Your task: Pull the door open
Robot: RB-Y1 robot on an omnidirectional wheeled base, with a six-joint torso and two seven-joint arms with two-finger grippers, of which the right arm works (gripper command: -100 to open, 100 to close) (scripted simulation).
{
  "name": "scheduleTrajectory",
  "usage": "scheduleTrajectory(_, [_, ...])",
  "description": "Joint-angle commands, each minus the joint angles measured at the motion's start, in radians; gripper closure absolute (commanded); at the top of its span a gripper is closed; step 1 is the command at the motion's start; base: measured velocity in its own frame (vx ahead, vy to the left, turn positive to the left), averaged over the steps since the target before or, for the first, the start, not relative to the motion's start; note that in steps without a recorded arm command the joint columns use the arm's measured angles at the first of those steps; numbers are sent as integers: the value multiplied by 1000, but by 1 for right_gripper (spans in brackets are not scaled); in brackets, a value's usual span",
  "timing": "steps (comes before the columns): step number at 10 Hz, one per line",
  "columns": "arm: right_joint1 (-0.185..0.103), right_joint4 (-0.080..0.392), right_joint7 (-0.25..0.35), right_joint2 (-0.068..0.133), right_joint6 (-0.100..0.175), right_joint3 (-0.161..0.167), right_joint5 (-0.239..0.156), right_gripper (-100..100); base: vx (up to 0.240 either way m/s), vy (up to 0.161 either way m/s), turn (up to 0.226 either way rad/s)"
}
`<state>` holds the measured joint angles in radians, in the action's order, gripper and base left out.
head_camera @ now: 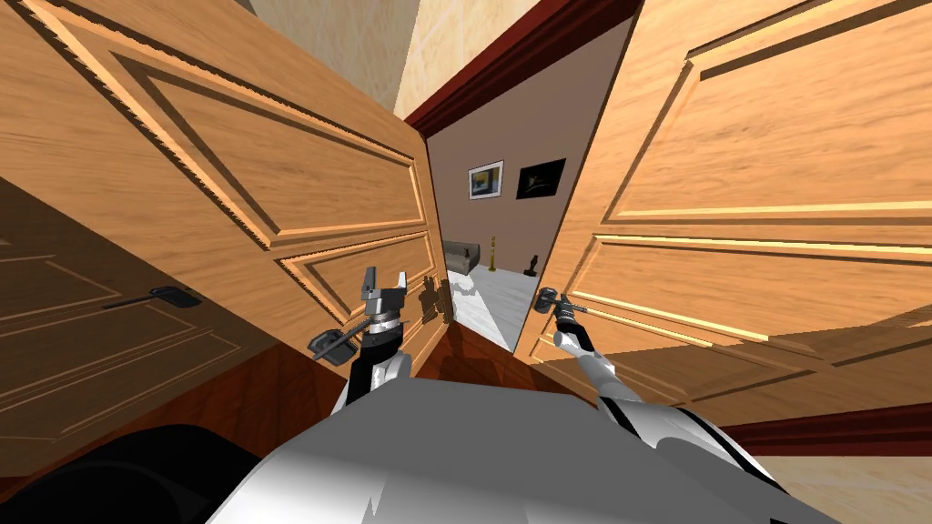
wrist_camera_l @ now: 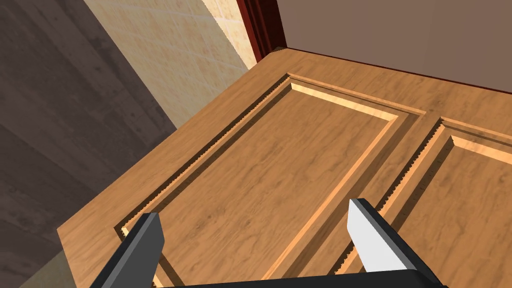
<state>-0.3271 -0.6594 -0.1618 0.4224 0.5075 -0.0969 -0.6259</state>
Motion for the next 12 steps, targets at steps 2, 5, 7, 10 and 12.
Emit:
scheduleTrajectory(2, [0, 0, 0, 0, 0, 0, 0, 100, 29, -10, 2])
scheduleTrajectory(5, [0, 0, 0, 0, 0, 0, 0, 100, -19, 5, 1])
scheduleTrajectory(7, [0, 0, 0, 0, 0, 0, 0, 100, 0, 0, 0])
scheduleTrajectory(10, [7, -13, 26, 7, -6, 29, 12, 100, -180, -25, 98])
scheduleTrajectory(12, [12, -23, 46, 12, -9, 49, 20, 100, -208, -63, 110])
